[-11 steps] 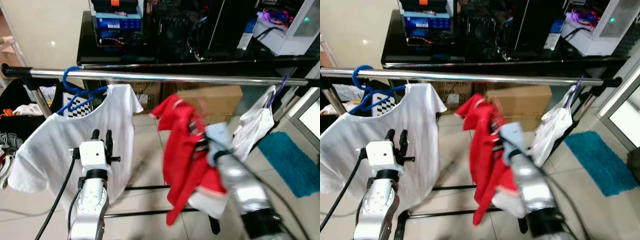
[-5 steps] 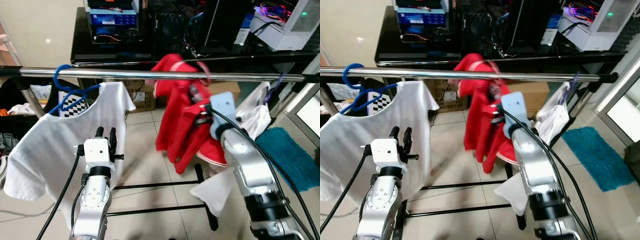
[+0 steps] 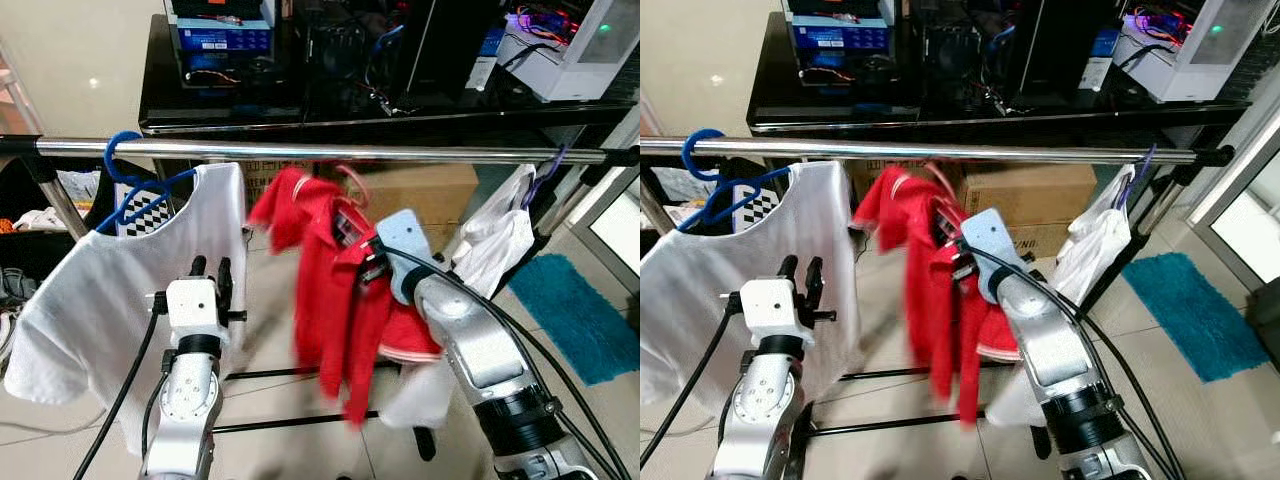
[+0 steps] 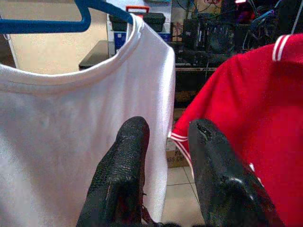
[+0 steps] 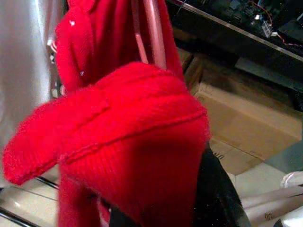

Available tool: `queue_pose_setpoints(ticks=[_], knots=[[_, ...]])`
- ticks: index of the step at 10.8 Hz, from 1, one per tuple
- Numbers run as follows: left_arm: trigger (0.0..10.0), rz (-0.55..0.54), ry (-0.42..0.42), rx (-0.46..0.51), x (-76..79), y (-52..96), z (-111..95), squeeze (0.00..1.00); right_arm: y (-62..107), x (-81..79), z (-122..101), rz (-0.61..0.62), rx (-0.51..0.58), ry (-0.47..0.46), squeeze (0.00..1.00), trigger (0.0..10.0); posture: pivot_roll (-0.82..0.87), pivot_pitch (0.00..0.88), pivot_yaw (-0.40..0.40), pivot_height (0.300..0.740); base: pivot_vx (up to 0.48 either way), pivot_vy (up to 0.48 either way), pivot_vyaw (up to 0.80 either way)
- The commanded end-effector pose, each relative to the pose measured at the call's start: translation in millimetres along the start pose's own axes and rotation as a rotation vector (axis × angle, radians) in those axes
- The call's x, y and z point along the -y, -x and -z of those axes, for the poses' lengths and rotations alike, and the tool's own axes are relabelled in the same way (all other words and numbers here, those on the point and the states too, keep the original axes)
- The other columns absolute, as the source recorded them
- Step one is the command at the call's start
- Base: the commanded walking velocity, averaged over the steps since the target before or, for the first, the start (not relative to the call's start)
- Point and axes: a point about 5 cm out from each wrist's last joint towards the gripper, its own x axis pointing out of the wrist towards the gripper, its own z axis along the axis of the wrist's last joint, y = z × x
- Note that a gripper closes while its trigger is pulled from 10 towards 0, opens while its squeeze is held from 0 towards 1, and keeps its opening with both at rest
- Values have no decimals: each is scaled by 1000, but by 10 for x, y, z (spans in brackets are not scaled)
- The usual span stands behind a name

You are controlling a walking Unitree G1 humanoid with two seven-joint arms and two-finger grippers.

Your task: Hang hanger

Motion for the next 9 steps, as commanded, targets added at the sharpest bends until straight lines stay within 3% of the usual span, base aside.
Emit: queue_pose_setpoints(ticks=[1,5,9], knots=[[10000,0,4,4,26,12,5,0,15,83,-138,33,55,-7,0,10000,227,78,-82,740,0,0,0],[10000,7,6,9,41,10,3,0,114,259,-188,104,102,-54,0,10000,225,75,-81,740,0,0,0],[10000,9,8,26,45,-37,-27,0,11,168,-266,98,92,-76,0,10000,230,65,-80,740,0,0,0]])
